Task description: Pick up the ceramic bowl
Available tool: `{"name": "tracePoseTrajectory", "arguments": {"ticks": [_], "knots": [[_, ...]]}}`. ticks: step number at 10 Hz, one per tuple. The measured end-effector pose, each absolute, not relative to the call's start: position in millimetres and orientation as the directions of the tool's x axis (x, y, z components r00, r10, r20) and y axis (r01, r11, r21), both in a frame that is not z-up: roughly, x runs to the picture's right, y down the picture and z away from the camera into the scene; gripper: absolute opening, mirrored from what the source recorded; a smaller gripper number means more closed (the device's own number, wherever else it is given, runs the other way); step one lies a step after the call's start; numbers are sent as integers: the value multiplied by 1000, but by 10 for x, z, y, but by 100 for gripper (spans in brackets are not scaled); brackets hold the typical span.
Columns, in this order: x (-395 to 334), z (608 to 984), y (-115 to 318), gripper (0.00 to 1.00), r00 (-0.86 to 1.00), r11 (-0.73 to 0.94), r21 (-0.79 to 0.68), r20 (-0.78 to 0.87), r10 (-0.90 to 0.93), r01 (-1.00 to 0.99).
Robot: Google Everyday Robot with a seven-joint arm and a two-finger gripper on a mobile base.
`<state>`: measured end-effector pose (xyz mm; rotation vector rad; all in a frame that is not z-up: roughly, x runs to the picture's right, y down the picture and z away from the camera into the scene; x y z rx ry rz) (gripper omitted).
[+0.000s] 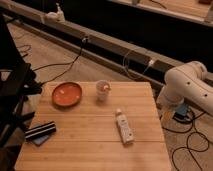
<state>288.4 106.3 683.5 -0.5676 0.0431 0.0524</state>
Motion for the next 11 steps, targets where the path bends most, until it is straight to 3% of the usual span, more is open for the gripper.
{"name": "tracePoseTrajectory", "arguments": {"ticks": [9, 11], "knots": [[2887, 6828, 1040, 65, 998, 844, -532, -57, 38, -62], [2607, 6964, 755, 65, 999, 873, -485, -13, 47, -48]]}}
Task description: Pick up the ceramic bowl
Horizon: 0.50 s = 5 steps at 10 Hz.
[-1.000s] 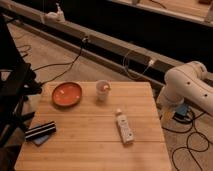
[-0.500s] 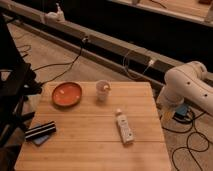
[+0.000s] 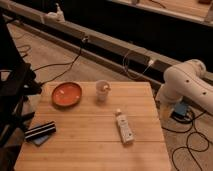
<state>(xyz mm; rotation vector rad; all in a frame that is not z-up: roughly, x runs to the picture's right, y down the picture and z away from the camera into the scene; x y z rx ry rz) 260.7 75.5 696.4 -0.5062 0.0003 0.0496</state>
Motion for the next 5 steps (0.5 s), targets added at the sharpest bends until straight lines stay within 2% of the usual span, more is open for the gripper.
{"name": "tracePoseTrajectory", "arguments": {"ticks": [3, 5], "knots": [[1948, 7098, 416, 65, 994, 902, -431, 98, 40, 7], [1203, 7098, 281, 65, 973, 906, -419, 226, 45, 55]]}}
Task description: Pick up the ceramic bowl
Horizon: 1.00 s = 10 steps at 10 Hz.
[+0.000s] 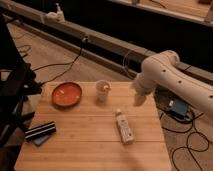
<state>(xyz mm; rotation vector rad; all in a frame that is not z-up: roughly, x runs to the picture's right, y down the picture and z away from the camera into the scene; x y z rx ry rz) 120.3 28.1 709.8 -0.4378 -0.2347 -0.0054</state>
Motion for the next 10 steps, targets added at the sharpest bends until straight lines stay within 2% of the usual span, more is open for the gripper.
{"name": "tracePoseTrajectory", "arguments": {"ticks": [1, 6, 10], "knots": [[951, 7056, 259, 65, 961, 906, -416, 273, 40, 80], [905, 7098, 275, 65, 959, 904, -417, 281, 32, 92], [201, 7429, 302, 65, 930, 893, -406, 365, -34, 192]]}}
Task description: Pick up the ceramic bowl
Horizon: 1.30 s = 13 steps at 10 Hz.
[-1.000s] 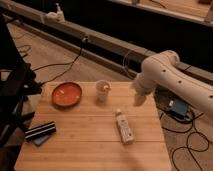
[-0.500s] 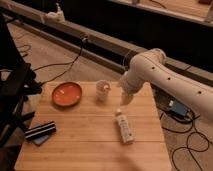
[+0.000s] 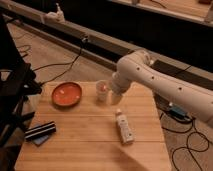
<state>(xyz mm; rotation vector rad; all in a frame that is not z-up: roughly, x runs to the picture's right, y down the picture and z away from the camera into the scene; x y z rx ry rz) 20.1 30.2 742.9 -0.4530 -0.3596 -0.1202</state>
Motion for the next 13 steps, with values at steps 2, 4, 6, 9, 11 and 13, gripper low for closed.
{"name": "tracePoseTrajectory", "arguments": {"ticks": [2, 4, 6, 9, 11, 13], "knots": [[-239, 7561, 283, 65, 901, 887, -381, 426, -82, 261], [-705, 7686, 305, 65, 863, 875, -359, 490, -121, 326], [-1159, 7823, 400, 65, 823, 859, -351, 552, -131, 372], [-1539, 7880, 537, 65, 774, 841, -344, 620, -130, 417], [-1528, 7881, 534, 65, 775, 842, -344, 619, -129, 415], [-1539, 7956, 477, 65, 778, 851, -329, 613, -137, 409]]}}
